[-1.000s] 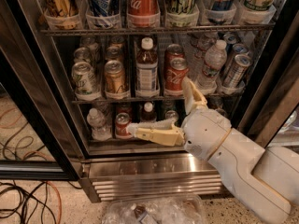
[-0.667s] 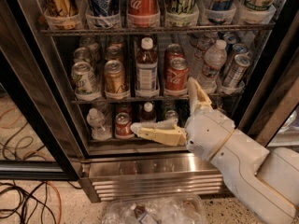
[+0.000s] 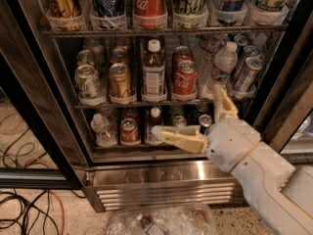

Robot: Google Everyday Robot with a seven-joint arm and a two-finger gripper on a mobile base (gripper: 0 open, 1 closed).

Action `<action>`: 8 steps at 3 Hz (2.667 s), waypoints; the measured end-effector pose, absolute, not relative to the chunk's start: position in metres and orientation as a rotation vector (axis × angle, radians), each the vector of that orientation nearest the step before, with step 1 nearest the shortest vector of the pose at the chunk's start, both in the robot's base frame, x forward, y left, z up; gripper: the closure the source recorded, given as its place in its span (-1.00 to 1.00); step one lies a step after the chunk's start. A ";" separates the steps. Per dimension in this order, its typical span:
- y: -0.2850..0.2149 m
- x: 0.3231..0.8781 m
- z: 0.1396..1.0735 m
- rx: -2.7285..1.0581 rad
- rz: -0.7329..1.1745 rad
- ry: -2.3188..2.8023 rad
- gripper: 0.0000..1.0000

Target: Pick blue plastic bottle from middle shelf of fridge

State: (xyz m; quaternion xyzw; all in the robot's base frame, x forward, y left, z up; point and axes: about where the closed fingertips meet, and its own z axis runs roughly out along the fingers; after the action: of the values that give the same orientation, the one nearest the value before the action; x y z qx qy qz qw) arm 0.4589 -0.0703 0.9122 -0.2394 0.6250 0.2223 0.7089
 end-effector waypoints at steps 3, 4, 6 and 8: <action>-0.095 0.468 0.896 -0.464 0.432 1.454 -1.00; -0.119 0.482 0.863 -0.401 0.402 1.581 -1.00; -0.116 0.481 0.864 -0.432 0.395 1.568 -1.00; -0.105 0.496 0.860 -0.488 0.366 1.546 -1.00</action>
Offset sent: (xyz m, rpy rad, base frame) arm 0.0009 -0.0182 -0.0016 0.0135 -0.0097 -0.0555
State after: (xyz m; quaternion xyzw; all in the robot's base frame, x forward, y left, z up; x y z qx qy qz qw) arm 0.4965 -0.1050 0.8598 -0.2169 0.6869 0.1627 0.6743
